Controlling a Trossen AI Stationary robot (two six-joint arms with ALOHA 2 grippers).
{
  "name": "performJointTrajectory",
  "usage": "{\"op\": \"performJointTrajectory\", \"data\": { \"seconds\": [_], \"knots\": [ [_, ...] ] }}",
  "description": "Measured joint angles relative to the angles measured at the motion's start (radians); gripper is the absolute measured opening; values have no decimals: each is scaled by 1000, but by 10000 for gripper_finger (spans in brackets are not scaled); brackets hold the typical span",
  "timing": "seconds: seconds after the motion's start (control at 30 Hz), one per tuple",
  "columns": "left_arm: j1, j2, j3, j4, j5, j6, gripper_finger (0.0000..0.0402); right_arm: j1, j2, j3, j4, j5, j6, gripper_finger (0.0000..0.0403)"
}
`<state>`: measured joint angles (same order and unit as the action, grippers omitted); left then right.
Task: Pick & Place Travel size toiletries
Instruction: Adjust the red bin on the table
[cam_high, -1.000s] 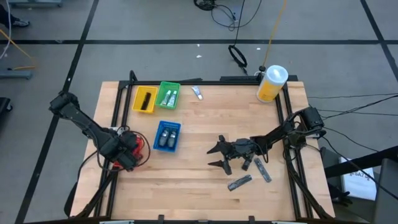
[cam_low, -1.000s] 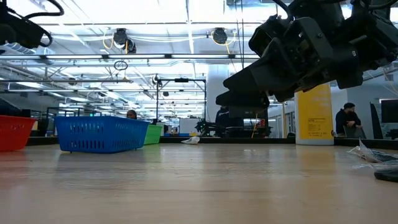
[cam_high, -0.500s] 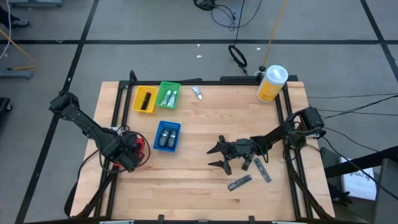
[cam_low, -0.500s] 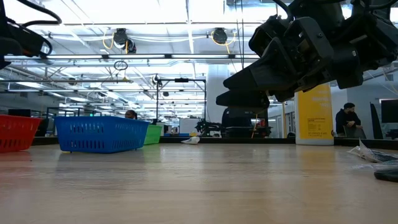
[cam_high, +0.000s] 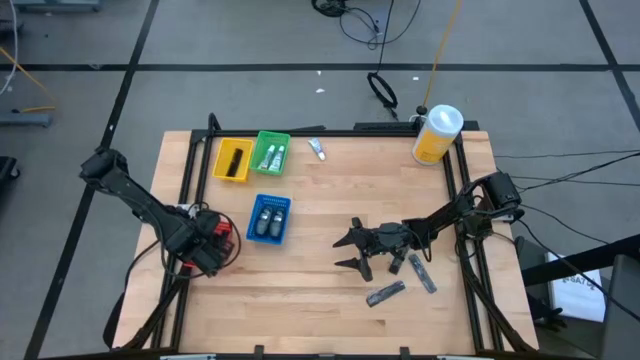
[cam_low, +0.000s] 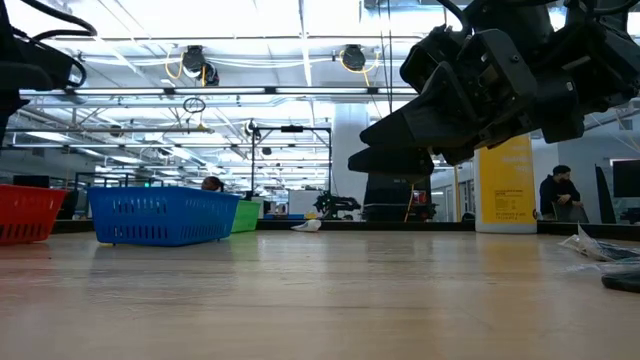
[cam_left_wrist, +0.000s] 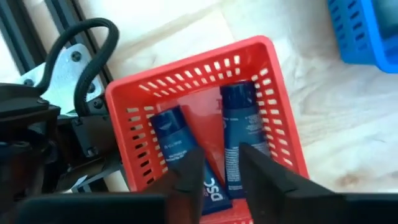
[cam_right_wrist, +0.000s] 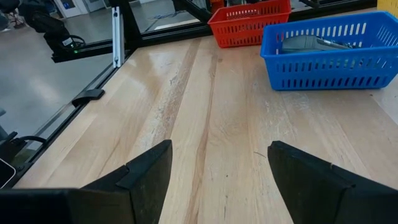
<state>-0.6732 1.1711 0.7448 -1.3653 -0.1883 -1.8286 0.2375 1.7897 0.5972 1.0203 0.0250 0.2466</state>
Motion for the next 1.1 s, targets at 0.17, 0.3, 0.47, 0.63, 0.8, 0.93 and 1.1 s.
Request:
{"op": "performJointTrajectory", "data": {
  "seconds": [0.17,0.3,0.47,0.63,0.8,0.93,1.1],
  "knots": [
    [20,52,0,-3,-6,-12,20,0,0,0,3,0,2,256],
    [48,114,1,-2,-6,-4,11,0,0,0,7,-1,2,256],
    [82,202,1,-1,0,7,17,0,0,0,8,-1,2,256],
    [125,293,1,1,4,20,3,0,0,0,7,-1,2,256],
    [163,343,12,20,-58,10,19,0,0,0,8,-1,0,256],
    [199,347,13,189,-171,101,17,0,0,0,8,0,0,256],
    [264,347,13,264,-253,197,2,0,0,0,8,0,0,256]
  ]
}}
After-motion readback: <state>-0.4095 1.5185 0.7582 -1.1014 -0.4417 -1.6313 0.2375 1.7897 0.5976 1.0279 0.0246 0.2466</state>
